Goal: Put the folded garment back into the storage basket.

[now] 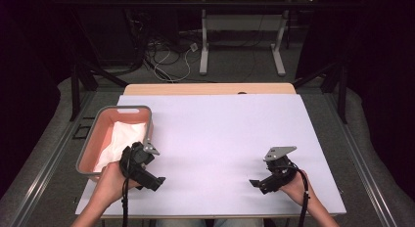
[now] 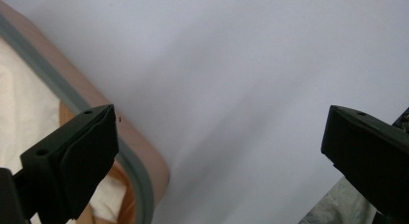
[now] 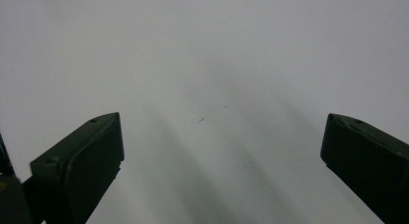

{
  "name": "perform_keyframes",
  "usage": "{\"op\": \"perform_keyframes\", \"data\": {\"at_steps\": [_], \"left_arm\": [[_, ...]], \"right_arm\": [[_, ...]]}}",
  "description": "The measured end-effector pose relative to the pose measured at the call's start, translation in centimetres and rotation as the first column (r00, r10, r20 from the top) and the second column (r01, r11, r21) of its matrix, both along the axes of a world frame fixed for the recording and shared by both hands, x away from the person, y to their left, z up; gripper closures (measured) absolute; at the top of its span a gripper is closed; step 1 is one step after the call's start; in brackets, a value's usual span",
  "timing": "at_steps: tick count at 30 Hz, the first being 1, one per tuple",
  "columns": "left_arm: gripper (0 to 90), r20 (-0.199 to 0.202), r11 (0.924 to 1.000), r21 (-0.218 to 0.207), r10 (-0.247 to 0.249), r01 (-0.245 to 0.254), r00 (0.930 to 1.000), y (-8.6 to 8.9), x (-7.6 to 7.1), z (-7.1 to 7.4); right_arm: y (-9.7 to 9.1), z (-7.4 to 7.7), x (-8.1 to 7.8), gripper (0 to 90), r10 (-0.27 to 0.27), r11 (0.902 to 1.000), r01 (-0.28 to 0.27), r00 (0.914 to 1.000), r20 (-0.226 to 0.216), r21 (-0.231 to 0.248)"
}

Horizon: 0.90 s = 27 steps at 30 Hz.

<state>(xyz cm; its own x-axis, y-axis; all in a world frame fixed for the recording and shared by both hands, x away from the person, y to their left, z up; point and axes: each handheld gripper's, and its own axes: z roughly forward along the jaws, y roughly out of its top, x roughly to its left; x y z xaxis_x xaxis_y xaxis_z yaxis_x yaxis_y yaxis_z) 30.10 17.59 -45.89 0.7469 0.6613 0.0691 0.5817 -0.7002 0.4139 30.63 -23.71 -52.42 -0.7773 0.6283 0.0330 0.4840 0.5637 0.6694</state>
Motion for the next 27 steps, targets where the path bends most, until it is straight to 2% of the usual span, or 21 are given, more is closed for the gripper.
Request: {"op": "perform_keyframes", "data": {"at_steps": [6, 10, 23, 27], "left_arm": [[0.0, 0.009, 0.9994, -0.008, -0.033, 0.033, 0.9994, -1.0, -0.4, -1.0], [0.0, 0.019, 0.9989, -0.013, -0.045, 0.045, 0.9988, -1.6, -0.7, -1.6], [0.0, 0.027, 0.9971, -0.035, -0.066, 0.067, 0.9974, -2.8, -1.2, -4.0], [0.0, 0.039, 0.9963, -0.059, -0.06, 0.062, 0.9974, -2.9, -1.5, -4.8]], "right_arm": [[-0.2, -0.2, -0.5, 1.1, -0.016, 0.9998, 0.016, 0.9999, -0.001, 0.008], [-0.5, -0.3, -0.7, 1.1, -0.003, 1.0, 0.003, 1.0, 0.001, -0.002], [-0.5, -0.9, -1.5, 1.1, -0.004, 1.0, 0.004, 1.0, -0.001, -0.009], [-0.6, -1.1, -1.7, 1.0, -0.002, 0.9999, 0.002, 1.0, 0.003, -0.013]]}}
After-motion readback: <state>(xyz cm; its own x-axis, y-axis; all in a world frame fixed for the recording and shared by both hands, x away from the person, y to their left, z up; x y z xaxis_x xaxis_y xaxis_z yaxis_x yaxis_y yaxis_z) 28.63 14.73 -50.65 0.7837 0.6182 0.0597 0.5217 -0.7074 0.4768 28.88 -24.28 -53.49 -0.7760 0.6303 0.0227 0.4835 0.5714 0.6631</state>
